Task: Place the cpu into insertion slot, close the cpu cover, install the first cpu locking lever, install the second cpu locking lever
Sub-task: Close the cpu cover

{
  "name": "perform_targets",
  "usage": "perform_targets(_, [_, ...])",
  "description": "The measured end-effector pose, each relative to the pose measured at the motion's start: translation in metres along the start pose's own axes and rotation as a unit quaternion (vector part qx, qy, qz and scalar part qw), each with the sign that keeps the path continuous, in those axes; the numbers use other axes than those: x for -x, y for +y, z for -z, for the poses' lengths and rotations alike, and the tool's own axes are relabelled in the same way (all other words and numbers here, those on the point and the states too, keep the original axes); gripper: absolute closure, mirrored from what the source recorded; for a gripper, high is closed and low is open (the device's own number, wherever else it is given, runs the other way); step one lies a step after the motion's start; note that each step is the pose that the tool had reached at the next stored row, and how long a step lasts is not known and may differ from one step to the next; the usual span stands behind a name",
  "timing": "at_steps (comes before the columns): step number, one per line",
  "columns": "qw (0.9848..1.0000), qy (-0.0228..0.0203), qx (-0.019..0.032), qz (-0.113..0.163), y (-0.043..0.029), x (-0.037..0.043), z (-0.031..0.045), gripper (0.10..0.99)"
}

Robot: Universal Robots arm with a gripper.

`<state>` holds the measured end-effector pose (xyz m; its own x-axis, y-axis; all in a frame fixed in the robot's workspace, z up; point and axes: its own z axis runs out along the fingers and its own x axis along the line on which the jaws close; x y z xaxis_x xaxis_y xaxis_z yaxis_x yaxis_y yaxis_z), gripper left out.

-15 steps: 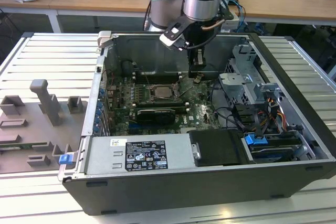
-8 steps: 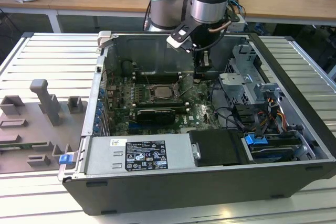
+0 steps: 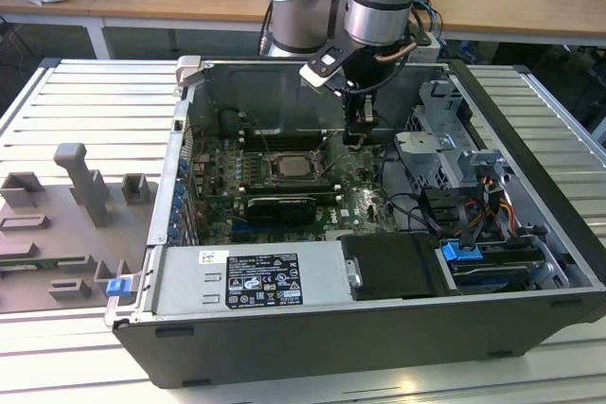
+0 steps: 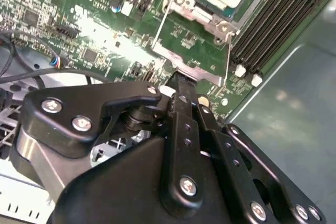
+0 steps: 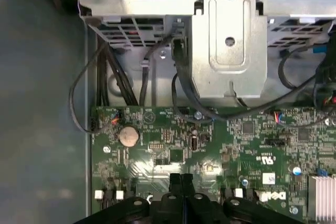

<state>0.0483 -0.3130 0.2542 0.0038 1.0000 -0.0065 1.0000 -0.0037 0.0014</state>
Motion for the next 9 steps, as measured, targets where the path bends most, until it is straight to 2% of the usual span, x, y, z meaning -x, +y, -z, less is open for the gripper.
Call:
perform_targets(3, [1.0000, -0.0001, 0.0000, 0.000, -0.0112, 0.0001, 0.0001, 0.980])
perform_targets(4, [1.0000, -0.0001, 0.0003, 0.000, -0.0179, 0.0001, -0.0002, 0.980])
perform_targets(6, [1.0000, 0.0001, 0.0012, 0.000, -0.0260, 0.0002, -0.0010, 0.980])
perform_targets(9, [1.0000, 0.0000, 0.0019, 0.000, -0.0345, 0.0002, -0.0019, 0.980])
